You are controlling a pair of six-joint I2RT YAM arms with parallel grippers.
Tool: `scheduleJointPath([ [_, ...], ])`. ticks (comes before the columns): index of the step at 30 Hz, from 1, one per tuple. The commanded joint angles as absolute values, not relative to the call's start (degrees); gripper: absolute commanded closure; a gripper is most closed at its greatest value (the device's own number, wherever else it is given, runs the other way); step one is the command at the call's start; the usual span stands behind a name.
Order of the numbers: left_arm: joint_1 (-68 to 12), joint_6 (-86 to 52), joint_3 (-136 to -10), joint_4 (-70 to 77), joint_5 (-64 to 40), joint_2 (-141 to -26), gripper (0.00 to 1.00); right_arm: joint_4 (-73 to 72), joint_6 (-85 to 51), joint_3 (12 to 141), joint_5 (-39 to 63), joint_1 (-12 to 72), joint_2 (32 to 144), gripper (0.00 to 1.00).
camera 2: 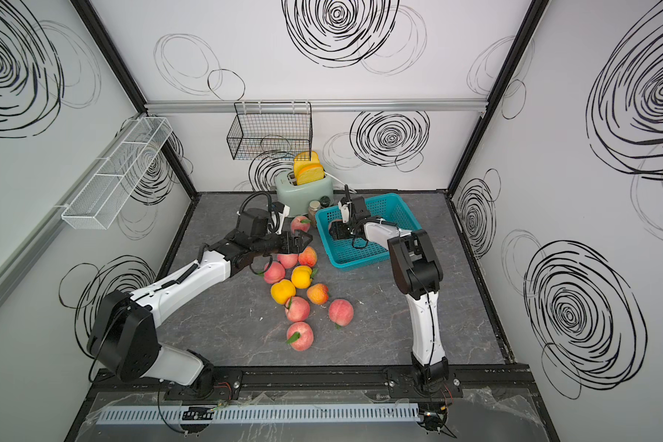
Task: Put the peaches into the basket
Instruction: Place the peach in the basket.
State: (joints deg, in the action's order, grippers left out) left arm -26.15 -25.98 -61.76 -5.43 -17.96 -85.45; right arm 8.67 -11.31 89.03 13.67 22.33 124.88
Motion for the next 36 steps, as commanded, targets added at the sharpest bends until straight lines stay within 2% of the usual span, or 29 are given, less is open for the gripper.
scheduleJointPath([
  [1,-26.4,-26.4,-62.8,-3.5,-17.6,-84.1,0.02,10.0,-11.1,90.9,13.2,22.7,125.5,0.31],
  [3,-26.4,-26.4,-62.8,-4.1,-17.4,-83.6,0.02,10.0,-10.9,90.9,13.1,22.8,125.1,0.28],
  [6,-26.4,-26.3,-62.7,-5.1,-17.0,-83.0,0.02,10.5,-10.9,91.2,13.0,22.8,124.3,0.18],
  [12,-26.7,-26.4,-61.5,-7.6,-14.5,-80.6,0.02,11.7,-10.6,91.9,12.3,22.7,121.9,0.08],
  [23,-29.0,-26.7,-58.0,-13.4,-10.1,-75.2,0.02,13.1,-10.2,88.7,12.0,23.0,113.1,0.02],
  [31,-29.8,-28.9,-53.4,-15.7,-6.4,-68.9,0.02,12.8,-9.6,79.0,12.1,24.2,101.7,0.01],
  [36,-29.1,-32.3,-50.5,-14.9,-8.7,-66.9,0.02,13.0,-9.3,71.8,13.3,25.4,93.1,0.01],
])
